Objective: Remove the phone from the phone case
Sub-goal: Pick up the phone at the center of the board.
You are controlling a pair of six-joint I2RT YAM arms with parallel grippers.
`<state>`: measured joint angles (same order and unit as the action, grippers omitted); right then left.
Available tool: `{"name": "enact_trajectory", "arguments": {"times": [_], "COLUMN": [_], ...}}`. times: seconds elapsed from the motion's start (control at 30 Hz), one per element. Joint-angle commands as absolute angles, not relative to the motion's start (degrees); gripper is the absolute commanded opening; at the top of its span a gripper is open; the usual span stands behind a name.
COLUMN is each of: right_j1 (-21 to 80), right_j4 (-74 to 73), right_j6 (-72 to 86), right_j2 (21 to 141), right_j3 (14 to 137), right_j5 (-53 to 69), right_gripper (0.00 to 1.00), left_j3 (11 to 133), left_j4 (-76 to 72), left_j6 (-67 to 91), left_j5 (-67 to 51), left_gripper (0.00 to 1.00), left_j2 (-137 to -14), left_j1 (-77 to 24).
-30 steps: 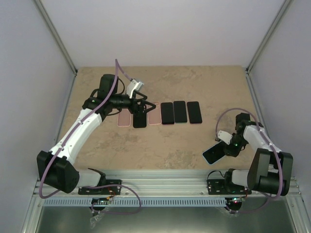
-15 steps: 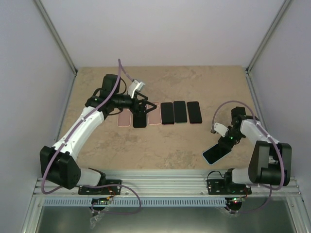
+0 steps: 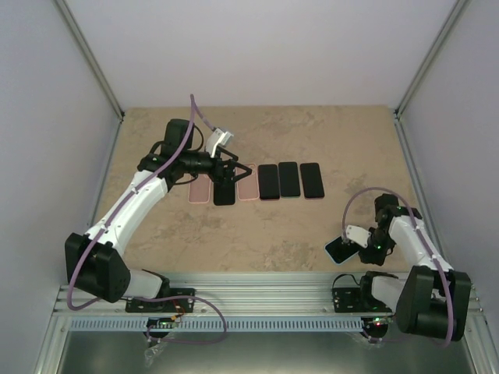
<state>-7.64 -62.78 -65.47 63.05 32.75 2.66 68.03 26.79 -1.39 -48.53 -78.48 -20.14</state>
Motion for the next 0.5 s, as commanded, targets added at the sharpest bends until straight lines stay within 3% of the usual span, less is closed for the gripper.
{"name": "enact_trajectory", "arguments": {"times": [0.0, 0.17, 0.47], "right_j1": [-8.01, -8.03, -4.85], "right_j4": [-59.03, -51.92, -43.70], "right_j6": [-64.80, -61.36, -53.99], "right_j2": [65.56, 71.75, 81.51], "right_j3": [30.99, 30.00, 39.06], "right_j5": [-0.81, -0.18, 8.07], "right_gripper": [0.24, 0.23, 0.25], "left_j3": [69.50, 69.40, 69.42], "left_j4": [25.36, 25.52, 25.57], "left_j6": [-1.01, -1.29, -1.54], "left_j5": [-49.60, -49.11, -48.16], "left_gripper": [0.99, 0.99, 0.99], "left_j2": [-78.31, -77.72, -77.90], "left_j1": [-20.21, -20.19, -20.13]}}
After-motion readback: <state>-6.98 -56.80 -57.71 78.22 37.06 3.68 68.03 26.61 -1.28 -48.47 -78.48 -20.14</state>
